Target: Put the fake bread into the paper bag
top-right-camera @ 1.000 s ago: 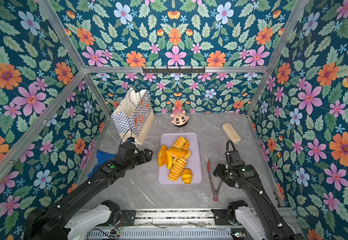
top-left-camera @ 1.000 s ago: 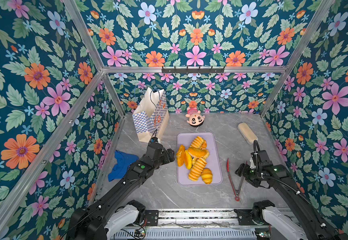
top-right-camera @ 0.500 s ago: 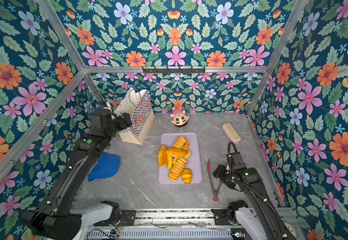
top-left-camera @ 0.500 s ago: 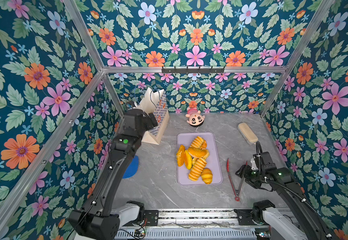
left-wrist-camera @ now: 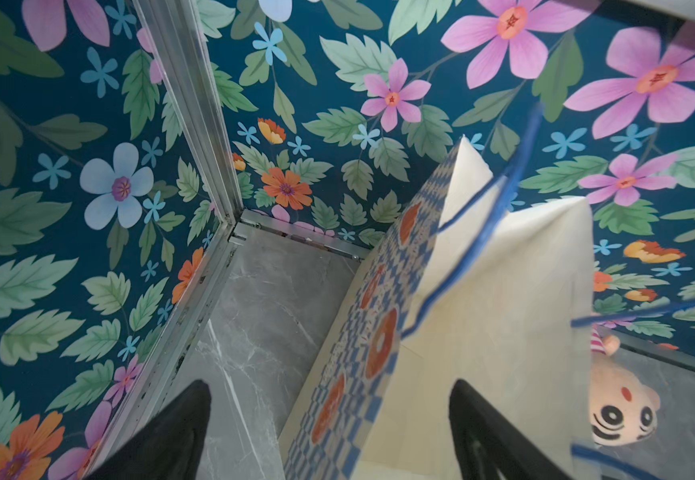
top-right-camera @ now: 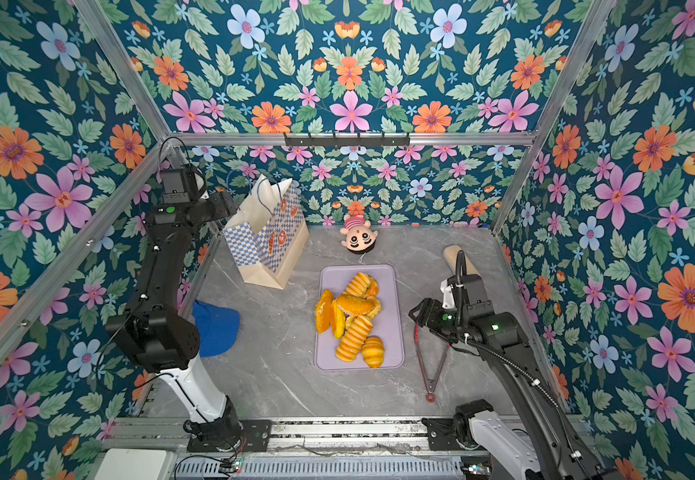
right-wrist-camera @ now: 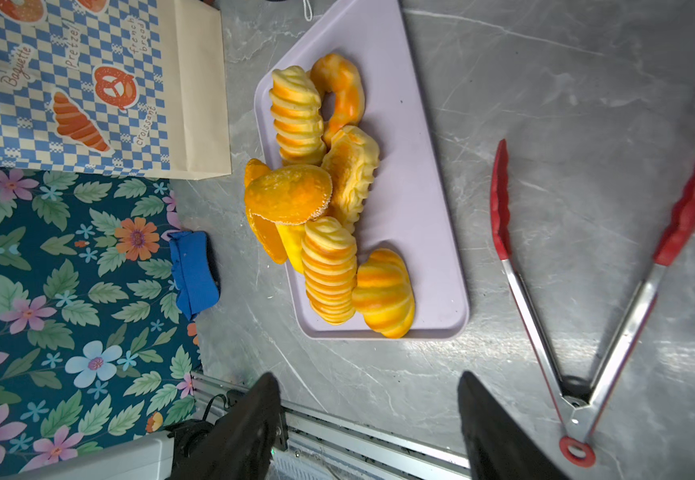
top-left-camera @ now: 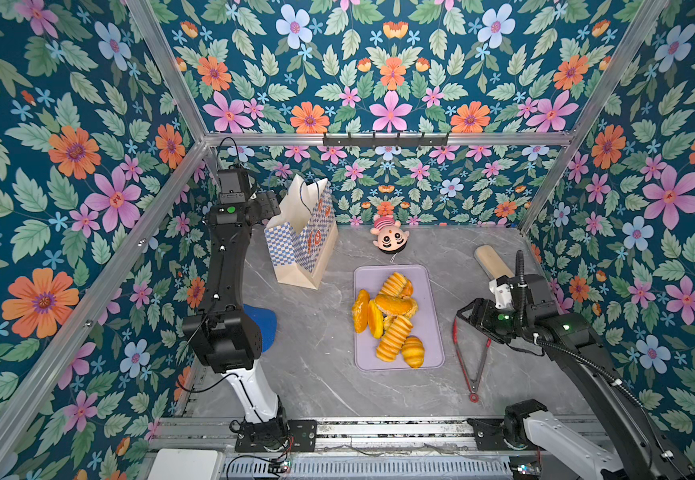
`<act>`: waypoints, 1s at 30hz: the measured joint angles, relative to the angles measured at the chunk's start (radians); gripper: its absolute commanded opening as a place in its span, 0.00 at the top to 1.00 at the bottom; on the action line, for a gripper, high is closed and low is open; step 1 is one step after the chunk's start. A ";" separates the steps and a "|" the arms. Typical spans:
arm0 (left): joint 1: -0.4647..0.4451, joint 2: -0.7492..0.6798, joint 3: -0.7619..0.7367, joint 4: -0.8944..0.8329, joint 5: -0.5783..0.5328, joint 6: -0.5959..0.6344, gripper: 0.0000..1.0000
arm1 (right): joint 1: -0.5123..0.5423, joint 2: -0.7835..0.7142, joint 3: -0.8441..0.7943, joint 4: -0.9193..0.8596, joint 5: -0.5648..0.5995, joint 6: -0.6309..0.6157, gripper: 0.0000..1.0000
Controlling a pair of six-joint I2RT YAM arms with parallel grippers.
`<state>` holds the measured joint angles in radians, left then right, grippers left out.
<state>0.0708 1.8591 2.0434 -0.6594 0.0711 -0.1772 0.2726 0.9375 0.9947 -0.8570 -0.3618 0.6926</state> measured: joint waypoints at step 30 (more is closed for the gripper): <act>-0.007 0.020 -0.136 0.048 0.161 -0.056 1.00 | 0.185 0.197 0.061 0.073 0.156 0.031 0.43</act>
<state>0.0635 1.8793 1.9072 -0.6109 0.2325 -0.2333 0.4572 1.1347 1.0561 -0.7841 -0.2054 0.7231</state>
